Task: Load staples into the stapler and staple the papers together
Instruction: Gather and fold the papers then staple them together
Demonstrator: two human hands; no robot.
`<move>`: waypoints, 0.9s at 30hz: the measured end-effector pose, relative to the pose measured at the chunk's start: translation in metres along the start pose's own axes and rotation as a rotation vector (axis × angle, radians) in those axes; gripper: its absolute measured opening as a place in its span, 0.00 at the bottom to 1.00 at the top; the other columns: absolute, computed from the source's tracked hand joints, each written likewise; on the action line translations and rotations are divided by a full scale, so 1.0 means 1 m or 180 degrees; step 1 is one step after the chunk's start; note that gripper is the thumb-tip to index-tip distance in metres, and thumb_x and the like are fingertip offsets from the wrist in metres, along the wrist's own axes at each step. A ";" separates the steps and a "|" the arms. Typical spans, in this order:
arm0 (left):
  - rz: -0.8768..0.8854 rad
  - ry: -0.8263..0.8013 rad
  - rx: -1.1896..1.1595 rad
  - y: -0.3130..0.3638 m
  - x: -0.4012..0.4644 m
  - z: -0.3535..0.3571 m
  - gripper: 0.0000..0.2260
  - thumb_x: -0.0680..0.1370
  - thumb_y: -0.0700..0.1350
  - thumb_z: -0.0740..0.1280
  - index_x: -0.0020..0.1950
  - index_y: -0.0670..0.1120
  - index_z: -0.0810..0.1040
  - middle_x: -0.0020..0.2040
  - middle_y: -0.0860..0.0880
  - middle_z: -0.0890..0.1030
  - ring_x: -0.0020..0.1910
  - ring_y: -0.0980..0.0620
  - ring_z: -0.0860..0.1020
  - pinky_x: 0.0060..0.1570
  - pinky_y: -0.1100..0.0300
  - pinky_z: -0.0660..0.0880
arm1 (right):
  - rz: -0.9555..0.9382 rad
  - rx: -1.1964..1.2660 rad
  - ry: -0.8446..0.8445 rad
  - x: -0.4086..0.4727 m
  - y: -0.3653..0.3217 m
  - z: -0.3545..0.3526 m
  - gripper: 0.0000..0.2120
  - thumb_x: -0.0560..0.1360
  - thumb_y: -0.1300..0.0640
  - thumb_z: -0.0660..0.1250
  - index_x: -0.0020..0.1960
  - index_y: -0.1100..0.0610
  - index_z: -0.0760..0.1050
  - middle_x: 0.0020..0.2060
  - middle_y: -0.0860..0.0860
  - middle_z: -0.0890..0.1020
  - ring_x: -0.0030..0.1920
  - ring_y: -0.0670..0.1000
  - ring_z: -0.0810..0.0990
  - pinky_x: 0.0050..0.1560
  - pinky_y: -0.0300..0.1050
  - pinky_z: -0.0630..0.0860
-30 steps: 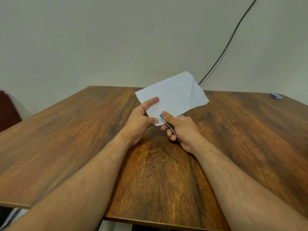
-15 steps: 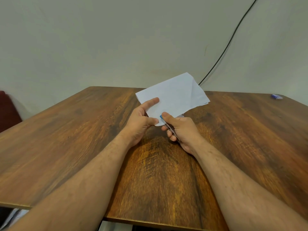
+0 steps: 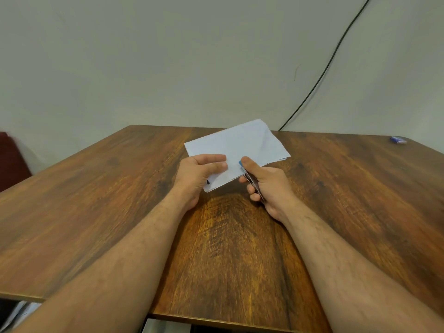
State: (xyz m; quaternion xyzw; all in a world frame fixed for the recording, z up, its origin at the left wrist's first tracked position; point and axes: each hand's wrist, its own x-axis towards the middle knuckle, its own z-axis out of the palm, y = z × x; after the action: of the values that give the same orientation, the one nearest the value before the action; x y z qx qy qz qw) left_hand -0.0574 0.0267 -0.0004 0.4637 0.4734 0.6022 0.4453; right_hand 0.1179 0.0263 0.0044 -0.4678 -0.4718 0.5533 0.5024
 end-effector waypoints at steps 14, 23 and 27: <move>0.0126 -0.0053 0.0115 0.001 -0.002 0.001 0.09 0.72 0.39 0.77 0.51 0.48 0.87 0.58 0.48 0.84 0.57 0.50 0.80 0.40 0.67 0.77 | -0.0057 -0.0108 0.0076 -0.002 0.001 0.001 0.20 0.72 0.42 0.75 0.45 0.61 0.83 0.36 0.54 0.84 0.26 0.47 0.72 0.24 0.39 0.68; 0.0140 -0.0080 0.0145 -0.002 0.001 0.000 0.09 0.72 0.40 0.77 0.51 0.49 0.88 0.59 0.48 0.83 0.60 0.48 0.79 0.50 0.59 0.76 | -0.0021 -0.0146 0.0105 -0.002 0.000 0.000 0.19 0.74 0.44 0.74 0.48 0.61 0.82 0.37 0.54 0.85 0.26 0.46 0.73 0.24 0.38 0.69; 0.0121 -0.0100 0.0074 -0.001 0.001 0.000 0.09 0.72 0.39 0.77 0.51 0.47 0.88 0.58 0.47 0.84 0.59 0.48 0.80 0.48 0.60 0.78 | -0.0013 -0.0166 0.0122 -0.002 0.000 0.000 0.19 0.74 0.44 0.74 0.48 0.61 0.82 0.36 0.54 0.85 0.26 0.46 0.73 0.24 0.38 0.69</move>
State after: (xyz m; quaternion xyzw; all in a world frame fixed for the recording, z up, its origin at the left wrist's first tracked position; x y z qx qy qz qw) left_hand -0.0574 0.0274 -0.0015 0.4871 0.4644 0.5976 0.4358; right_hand 0.1180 0.0241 0.0044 -0.4903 -0.4774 0.5307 0.5001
